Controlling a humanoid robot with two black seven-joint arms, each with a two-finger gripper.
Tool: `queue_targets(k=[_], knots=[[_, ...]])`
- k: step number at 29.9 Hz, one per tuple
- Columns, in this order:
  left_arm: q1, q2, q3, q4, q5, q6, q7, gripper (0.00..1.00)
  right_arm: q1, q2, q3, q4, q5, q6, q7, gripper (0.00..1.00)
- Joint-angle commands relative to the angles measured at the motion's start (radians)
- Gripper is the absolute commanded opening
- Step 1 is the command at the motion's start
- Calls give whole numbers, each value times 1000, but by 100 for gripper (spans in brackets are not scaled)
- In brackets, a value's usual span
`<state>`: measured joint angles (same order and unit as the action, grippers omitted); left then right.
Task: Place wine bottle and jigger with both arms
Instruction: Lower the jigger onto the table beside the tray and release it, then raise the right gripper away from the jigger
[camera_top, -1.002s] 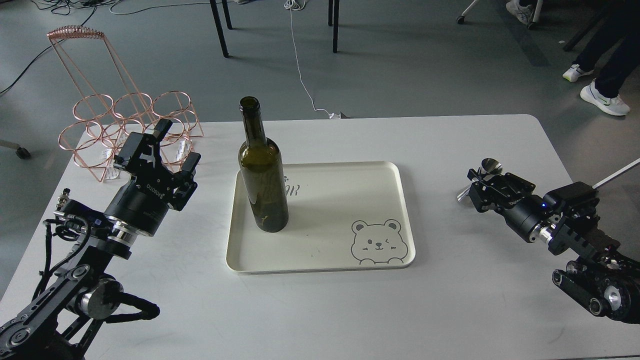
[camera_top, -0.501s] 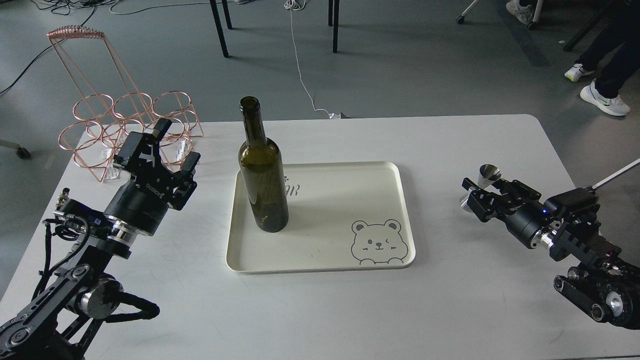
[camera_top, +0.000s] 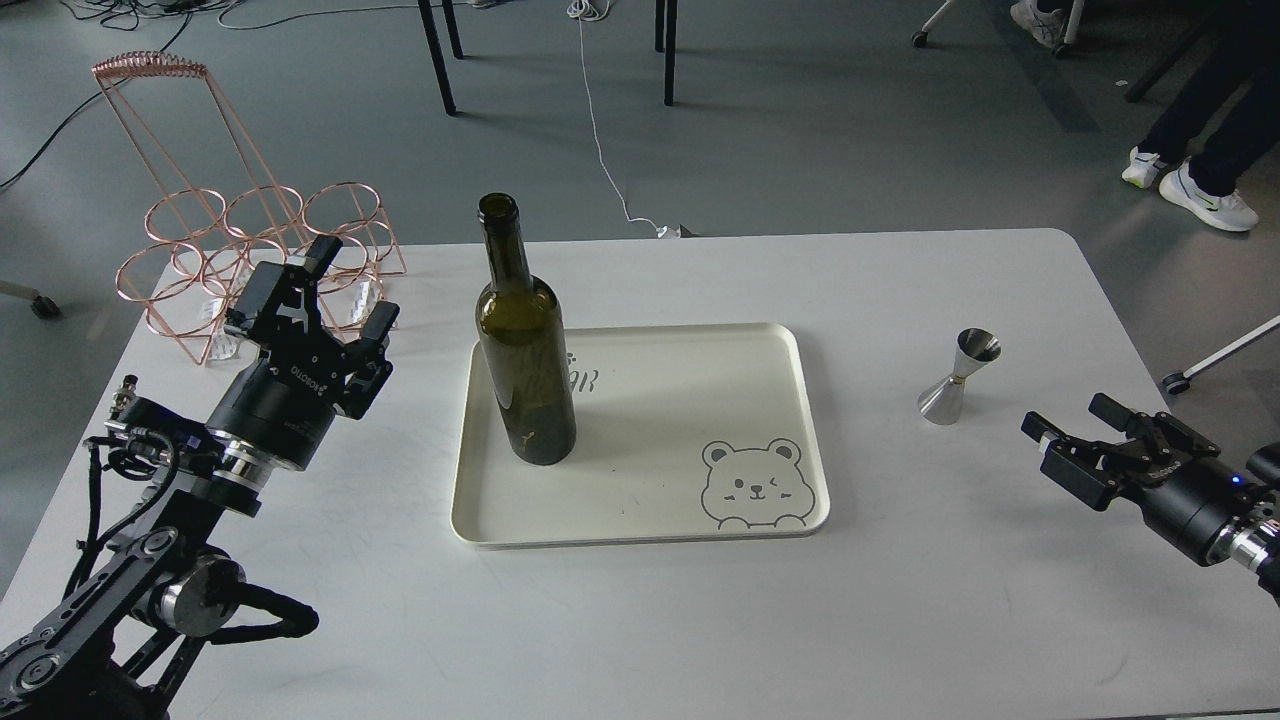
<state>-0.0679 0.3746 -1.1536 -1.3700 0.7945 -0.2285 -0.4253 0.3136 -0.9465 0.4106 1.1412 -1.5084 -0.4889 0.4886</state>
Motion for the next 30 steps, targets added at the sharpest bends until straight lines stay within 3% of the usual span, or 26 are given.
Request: queue_targets(k=[1,5,8,16,23,25,30], knots=[[0,-2,3,0,-1,0,2,98,-10,-118,-10,205,213,0,0,94],[0,-2,3,0,0,1,2,98,77,-144,-1,383,494,0,0,94],[-1,0,2,0,0,1,2,98,221,-123,-1,426,658,0,0,94],[-1,1,-2,0,-1,1,0,98,525,89,7,394,1117,0,0,94],[-1,9,-14,-14,-3,1,-1,98,550,273,42,316,1312,0,0,96],[0,10,-17,-14,-1,1,-1,98,542,317,31,244,1332,50,0,97],[0,18,-38,-27,-1,0,-1,98,475,394,27,105,1332,323,0,97]])
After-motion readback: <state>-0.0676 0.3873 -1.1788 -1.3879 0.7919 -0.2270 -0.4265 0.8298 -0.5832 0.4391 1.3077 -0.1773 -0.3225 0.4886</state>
